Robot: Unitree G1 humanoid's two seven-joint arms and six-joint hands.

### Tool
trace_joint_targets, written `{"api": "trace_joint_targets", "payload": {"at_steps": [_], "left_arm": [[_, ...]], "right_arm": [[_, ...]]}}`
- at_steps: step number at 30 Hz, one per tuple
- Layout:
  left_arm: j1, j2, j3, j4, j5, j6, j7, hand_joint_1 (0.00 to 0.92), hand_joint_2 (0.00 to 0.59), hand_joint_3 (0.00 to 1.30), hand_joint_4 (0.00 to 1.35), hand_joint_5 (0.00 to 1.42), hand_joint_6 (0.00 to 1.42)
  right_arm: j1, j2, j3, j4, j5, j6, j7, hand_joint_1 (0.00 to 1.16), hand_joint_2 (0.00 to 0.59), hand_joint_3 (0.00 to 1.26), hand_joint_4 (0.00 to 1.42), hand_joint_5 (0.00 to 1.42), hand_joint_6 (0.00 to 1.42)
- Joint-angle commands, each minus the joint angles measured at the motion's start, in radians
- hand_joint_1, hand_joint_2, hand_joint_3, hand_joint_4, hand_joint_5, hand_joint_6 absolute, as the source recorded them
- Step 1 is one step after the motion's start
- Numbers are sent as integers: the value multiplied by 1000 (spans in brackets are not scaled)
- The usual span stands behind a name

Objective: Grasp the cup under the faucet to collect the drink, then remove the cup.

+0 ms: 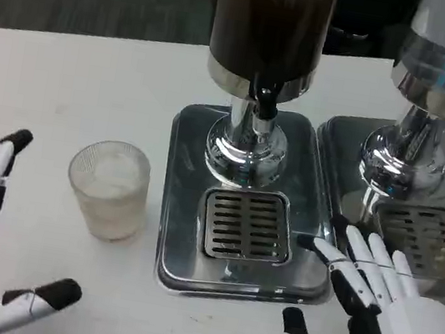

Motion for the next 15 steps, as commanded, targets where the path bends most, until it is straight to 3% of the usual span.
{"api": "trace_joint_targets", "payload": {"at_steps": [1,8,15], "left_arm": [[-98,9,3,106,-28,-15,24,0,8,0,0,0,0],[-239,32,-16,260,18,-4,89,88,0,0,0,0,20],[-358,84,-68,442,18,-23,111,118,0,0,0,38,80]], "right_arm": [[-27,3,10,13,1,6,-10,477,480,240,70,35,1],[-51,17,31,27,4,8,-14,477,480,241,85,39,12],[-64,28,60,35,-3,11,-27,477,480,249,108,50,17]]}}
